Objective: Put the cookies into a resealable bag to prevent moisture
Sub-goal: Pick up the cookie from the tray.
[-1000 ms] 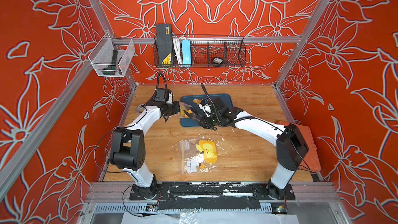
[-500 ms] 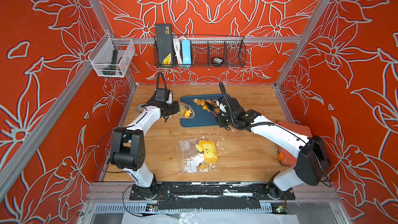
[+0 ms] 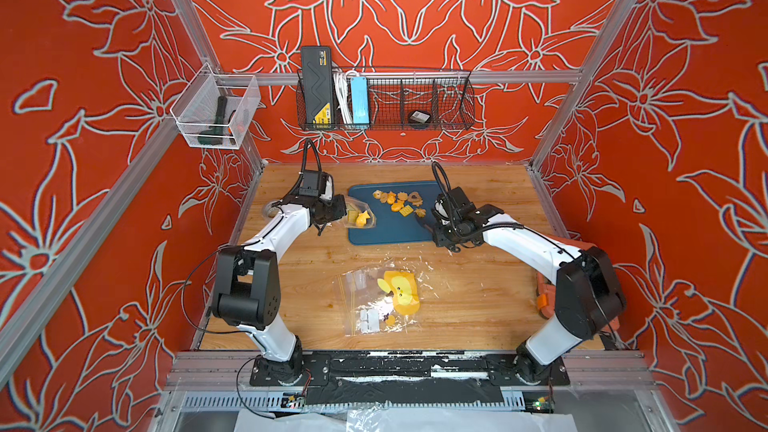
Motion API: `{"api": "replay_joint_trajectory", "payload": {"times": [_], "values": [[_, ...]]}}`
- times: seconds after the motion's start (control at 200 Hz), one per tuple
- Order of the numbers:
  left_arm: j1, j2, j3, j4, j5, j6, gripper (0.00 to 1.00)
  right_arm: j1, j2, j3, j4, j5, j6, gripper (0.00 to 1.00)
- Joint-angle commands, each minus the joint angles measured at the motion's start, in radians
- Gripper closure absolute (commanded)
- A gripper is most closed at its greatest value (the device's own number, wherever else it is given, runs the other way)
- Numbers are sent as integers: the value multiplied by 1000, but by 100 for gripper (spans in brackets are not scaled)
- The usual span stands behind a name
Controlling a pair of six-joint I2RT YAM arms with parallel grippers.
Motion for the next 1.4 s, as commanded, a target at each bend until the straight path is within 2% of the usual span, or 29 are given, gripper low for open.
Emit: {"api": "replay_joint_trajectory", "payload": {"times": [0.0, 0.39, 0.55, 0.731, 1.006, 1.156, 1.396], "values": [[-2, -22, 10, -2, -1, 5, 100, -6, 34, 50, -13, -9, -21, 48], [-2, -24, 12, -4, -3, 6, 100, -19, 142, 126, -31, 18, -46, 51], [-2, -24, 11, -4, -4, 6, 100, -19, 150, 133, -33, 18, -50, 62], [-2, -22, 13, -5, 0, 8, 100, -20, 75, 74, -5, 40, -50, 69], [-2, -18, 15, -5, 10, 10, 100, -10, -139, -67, 82, 45, -41, 75], [-2, -19, 15, -5, 12, 10, 100, 11, -199, -115, 180, -63, -56, 75], [-2, -18, 15, -5, 16, 11, 100, 103, -180, -75, 312, -298, -82, 76]]}}
